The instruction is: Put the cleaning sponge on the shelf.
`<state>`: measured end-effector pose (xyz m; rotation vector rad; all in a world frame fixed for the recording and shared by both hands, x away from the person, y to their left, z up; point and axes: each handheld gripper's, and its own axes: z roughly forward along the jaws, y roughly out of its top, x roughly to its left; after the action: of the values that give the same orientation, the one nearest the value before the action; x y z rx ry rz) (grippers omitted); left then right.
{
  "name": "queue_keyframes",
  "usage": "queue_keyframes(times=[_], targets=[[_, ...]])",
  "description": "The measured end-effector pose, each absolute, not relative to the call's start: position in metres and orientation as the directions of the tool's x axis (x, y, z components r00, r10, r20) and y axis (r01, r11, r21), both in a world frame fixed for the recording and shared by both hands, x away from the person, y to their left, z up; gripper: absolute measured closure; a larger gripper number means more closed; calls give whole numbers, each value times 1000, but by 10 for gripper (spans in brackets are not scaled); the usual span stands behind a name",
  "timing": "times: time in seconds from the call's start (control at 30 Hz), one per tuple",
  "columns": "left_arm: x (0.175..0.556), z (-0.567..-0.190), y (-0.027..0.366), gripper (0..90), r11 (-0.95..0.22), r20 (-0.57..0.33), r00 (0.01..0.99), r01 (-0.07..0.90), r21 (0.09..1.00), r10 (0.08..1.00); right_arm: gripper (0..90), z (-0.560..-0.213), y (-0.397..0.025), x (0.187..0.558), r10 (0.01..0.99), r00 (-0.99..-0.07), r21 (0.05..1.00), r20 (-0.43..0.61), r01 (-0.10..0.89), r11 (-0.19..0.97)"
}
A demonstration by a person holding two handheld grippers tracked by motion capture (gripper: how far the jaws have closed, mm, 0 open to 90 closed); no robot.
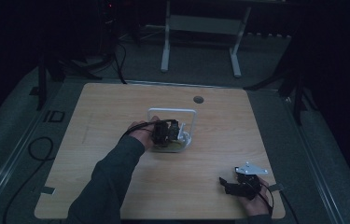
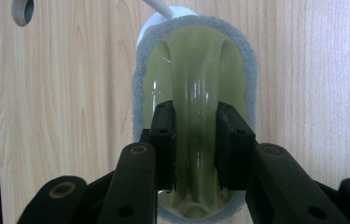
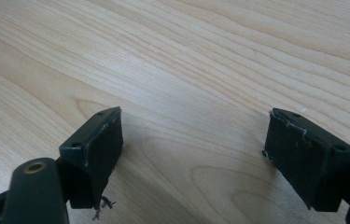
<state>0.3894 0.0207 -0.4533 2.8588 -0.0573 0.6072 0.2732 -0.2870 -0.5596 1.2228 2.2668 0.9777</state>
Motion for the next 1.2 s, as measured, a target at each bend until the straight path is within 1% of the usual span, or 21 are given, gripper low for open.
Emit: queue_keyframes(times=[0.27, 0.37, 1.2], targets=[[392, -455, 19, 716, -977, 421, 907, -92, 190, -3, 187, -560, -287, 273, 837, -547, 730, -7, 570, 378], [393, -456, 19, 716, -976, 420, 907, -86, 201, 6, 187, -560, -287, 273, 837, -547, 730, -7, 570, 378], [400, -464, 13, 715, -982, 457, 889, -67, 179, 22, 187, -560, -287, 273, 837, -547, 730, -7, 570, 378]])
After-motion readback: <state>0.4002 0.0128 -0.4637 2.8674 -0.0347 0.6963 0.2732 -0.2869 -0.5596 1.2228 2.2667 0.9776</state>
